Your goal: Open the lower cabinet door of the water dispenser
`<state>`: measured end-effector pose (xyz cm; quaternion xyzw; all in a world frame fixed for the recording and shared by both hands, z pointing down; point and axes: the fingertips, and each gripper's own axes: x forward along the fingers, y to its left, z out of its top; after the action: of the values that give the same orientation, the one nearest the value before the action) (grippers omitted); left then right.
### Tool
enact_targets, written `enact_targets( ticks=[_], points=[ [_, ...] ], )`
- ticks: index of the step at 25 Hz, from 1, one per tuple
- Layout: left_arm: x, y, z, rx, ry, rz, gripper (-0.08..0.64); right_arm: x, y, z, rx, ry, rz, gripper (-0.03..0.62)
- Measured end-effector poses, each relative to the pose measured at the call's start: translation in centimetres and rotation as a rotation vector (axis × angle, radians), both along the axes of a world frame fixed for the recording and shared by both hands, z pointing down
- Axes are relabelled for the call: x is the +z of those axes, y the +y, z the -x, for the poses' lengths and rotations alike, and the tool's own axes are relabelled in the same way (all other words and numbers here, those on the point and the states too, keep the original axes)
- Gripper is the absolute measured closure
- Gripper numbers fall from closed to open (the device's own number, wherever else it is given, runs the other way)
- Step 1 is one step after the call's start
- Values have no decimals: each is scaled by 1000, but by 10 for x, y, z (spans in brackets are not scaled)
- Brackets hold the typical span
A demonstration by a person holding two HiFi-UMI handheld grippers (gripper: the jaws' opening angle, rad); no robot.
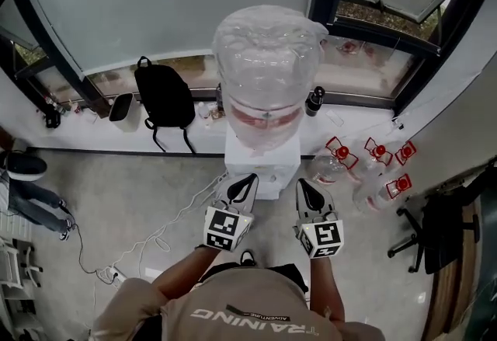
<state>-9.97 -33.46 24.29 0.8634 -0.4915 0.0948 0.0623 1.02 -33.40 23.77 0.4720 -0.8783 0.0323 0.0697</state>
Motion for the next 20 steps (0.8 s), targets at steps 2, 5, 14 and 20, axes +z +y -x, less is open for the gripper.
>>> enact_targets(
  ticks=[2, 5, 14, 20],
  points=[
    [-2, -7, 2, 1, 8, 4, 552, -8, -8, -2, -1, 34, -23, 581],
    [-8, -15, 1, -11, 26, -5, 552, -14, -19, -6, -21, 70, -15, 581],
    [-26, -20, -1, -91, 24, -14, 552, -33, -32, -15, -40, -17, -45, 581],
    [-25, -9, -9, -142, 24, -20, 552, -25, -15, -20, -85, -2, -15, 581]
  ],
)
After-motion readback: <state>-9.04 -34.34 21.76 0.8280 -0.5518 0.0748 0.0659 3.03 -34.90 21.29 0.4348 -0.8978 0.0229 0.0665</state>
